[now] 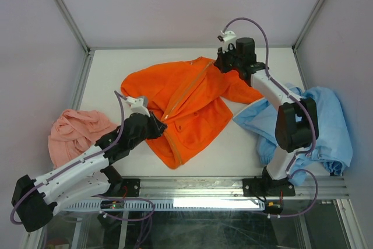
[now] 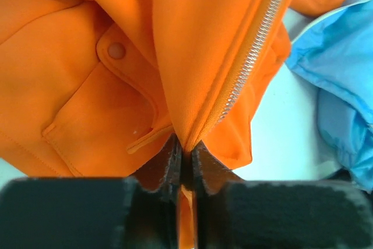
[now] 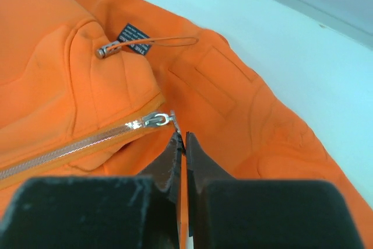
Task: Zip up the jacket
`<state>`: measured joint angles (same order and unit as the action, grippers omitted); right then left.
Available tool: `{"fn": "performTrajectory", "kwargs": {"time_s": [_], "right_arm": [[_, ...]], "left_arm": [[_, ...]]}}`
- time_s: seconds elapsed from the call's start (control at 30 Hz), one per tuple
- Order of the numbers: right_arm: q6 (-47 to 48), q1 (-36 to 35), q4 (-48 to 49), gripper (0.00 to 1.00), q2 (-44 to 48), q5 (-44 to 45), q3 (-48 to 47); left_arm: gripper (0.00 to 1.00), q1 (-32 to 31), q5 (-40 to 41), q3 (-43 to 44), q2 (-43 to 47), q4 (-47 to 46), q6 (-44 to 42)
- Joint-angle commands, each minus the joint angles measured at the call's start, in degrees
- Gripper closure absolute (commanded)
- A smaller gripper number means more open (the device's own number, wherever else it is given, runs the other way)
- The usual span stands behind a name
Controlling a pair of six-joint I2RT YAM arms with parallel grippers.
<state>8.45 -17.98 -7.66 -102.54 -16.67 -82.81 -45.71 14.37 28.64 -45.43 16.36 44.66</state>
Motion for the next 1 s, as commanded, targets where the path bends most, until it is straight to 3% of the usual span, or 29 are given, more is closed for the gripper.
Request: {"fn": "performTrajectory", "kwargs": {"time_s": [0.0,0.13,0.33,0.4,0.47,0.73,0.97], "right_arm": [[-1.2,6.3,11.1,0.98,11.9,7.7,6.2],[-4.1,6.2,10.0,0.53,20.1,7.8,12.8],[-10.3,7.6,3.9,0.25,33.6,14.8,20.1],[-11.4,7.9,1.4,0.12,38.8,16.8,22.5],[-13.9,7.9,-0.6,0.04,44.8,20.0,25.1],[-21.3,7.8,-10.1,0.01,68.2,32.2,33.3],[-22.0,7.9,-12.3,0.01,81.9,32.1,39.5]], "left_arm": [[0.84,-0.2,3.6,6.8,-4.8,6.9,-3.2],[0.54,0.1,4.3,12.1,-5.1,5.2,-6.9],[0.19,2.1,8.1,20.3,-2.8,9.4,-12.1],[0.09,2.7,9.3,22.8,-1.5,11.1,-13.4],[0.02,2.8,11.0,25.2,0.3,12.8,-15.2],[0.01,2.8,18.3,28.7,13.5,13.5,-23.6],[0.01,2.8,26.1,20.1,25.2,7.7,-27.2]]}}
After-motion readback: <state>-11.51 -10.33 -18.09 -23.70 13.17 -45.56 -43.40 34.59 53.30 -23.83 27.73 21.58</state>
